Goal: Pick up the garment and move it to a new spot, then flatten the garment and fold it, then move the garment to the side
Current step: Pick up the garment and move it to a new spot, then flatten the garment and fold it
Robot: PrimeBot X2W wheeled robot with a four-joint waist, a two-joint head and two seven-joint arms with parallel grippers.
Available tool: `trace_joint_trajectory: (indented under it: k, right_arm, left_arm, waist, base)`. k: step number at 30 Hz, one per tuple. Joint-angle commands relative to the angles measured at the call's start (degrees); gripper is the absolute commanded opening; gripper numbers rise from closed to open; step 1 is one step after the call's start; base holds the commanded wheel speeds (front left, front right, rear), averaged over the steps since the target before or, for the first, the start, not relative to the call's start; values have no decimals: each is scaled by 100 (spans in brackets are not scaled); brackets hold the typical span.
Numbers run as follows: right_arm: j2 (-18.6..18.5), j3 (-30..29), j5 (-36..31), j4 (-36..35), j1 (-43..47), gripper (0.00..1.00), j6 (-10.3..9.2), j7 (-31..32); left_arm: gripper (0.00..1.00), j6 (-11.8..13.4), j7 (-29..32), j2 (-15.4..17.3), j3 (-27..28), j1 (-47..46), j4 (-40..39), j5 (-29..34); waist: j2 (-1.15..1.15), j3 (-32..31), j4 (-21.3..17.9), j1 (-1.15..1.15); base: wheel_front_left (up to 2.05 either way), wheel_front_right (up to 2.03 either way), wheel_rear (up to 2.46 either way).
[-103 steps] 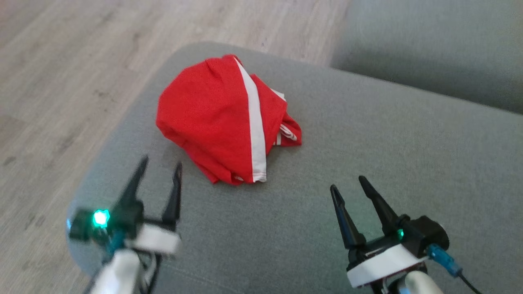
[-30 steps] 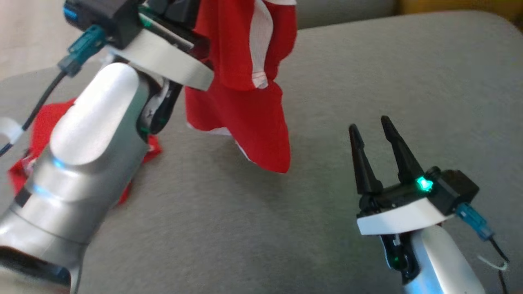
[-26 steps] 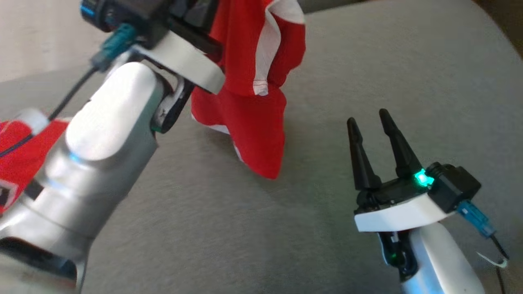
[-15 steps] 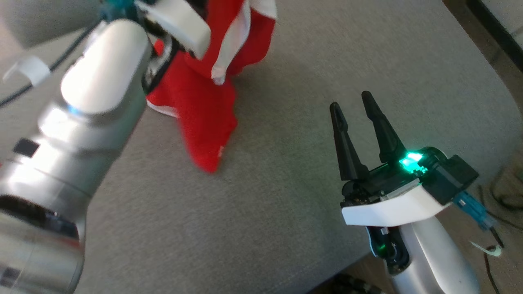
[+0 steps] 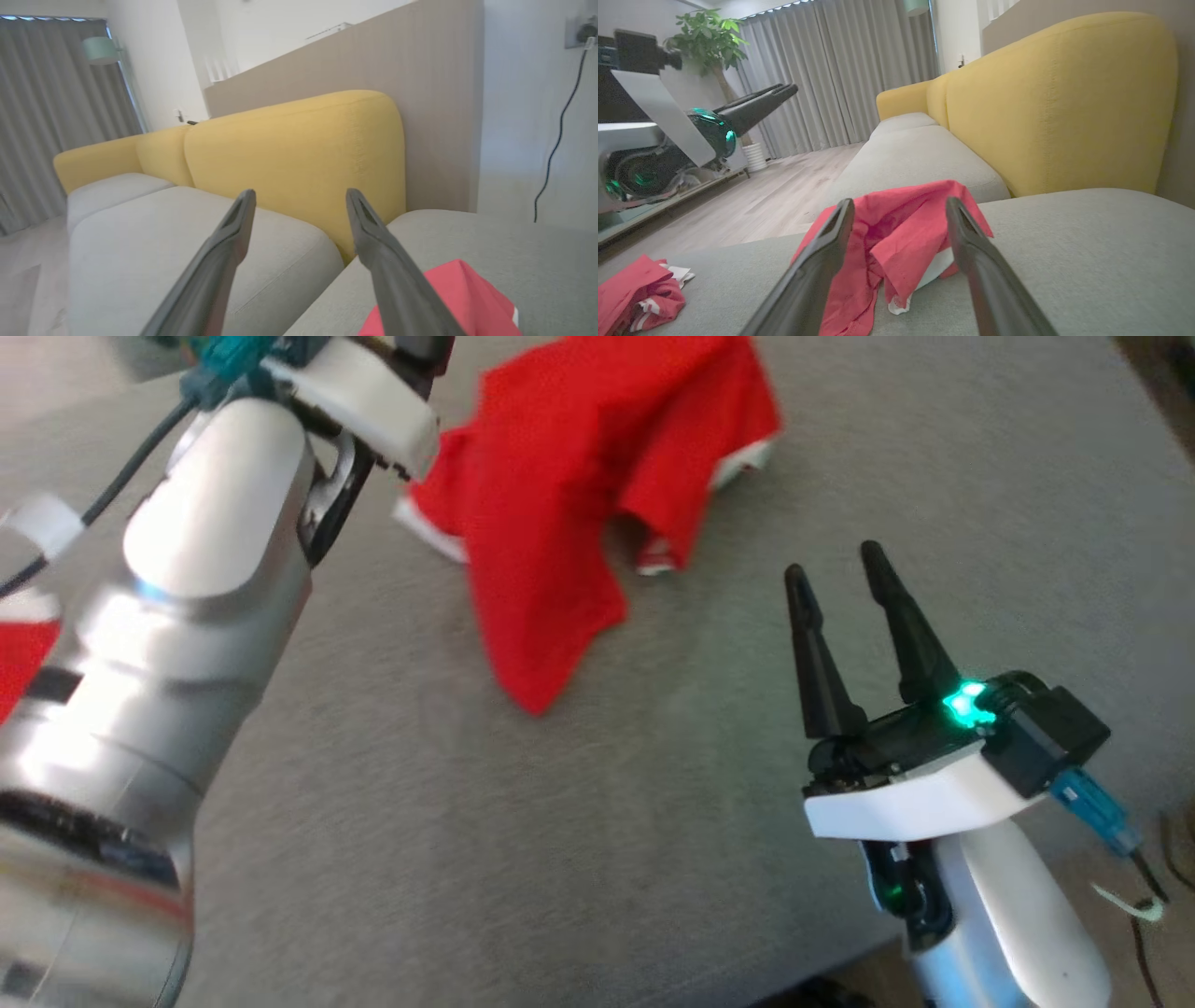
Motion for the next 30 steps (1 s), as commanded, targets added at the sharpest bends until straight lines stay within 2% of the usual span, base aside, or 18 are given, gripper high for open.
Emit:
trace_joint_trajectory:
  k: [1, 8, 13, 16, 21, 26, 30]
  right_arm:
    - [-12, 58, -81, -138, -83, 100, -4, -36]
    - [-12, -288, -403, 52, 119, 100, -4, -36]
    - [-12, -409, -543, 156, 298, 100, -4, -36]
    - [-12, -494, -596, 199, 444, 100, -4, -36]
    - [-12, -552, -725, 299, 702, 100, -4, -36]
    - [-12, -557, -886, 303, 790, 100, -4, -36]
    - [-12, -349, -1177, 524, 697, 100, -4, -36]
  left_arm:
    - [100, 43, -47, 231, 256, -74, -254, 40]
    - [100, 395, -52, 595, 727, 1197, -1407, 262]
    - [100, 784, -52, 829, 1143, 2471, -2210, 387]
    - [100, 1061, -53, 863, 1368, 3308, -2656, 476]
    - [100, 1465, -53, 713, 1741, 4632, -3293, 627]
    - [100, 1486, -53, 425, 2075, 5319, -3564, 675]
    - [100, 1343, -53, 263, 2186, 5366, -3585, 843]
  waist:
    - [0, -262, 518, 0]
    - [0, -685, 1491, 0]
    - [0, -942, 1923, 0]
    - [0, -1066, 2116, 0]
    - [0, -1219, 2314, 0]
    - [0, -1222, 2494, 0]
    - [0, -1148, 2621, 0]
  base:
    - [0, 0, 0]
    - [0, 0, 0]
    - [0, 0, 0]
    - [0, 0, 0]
    - [0, 0, 0]
    - [0, 0, 0]
    - [0, 0, 0]
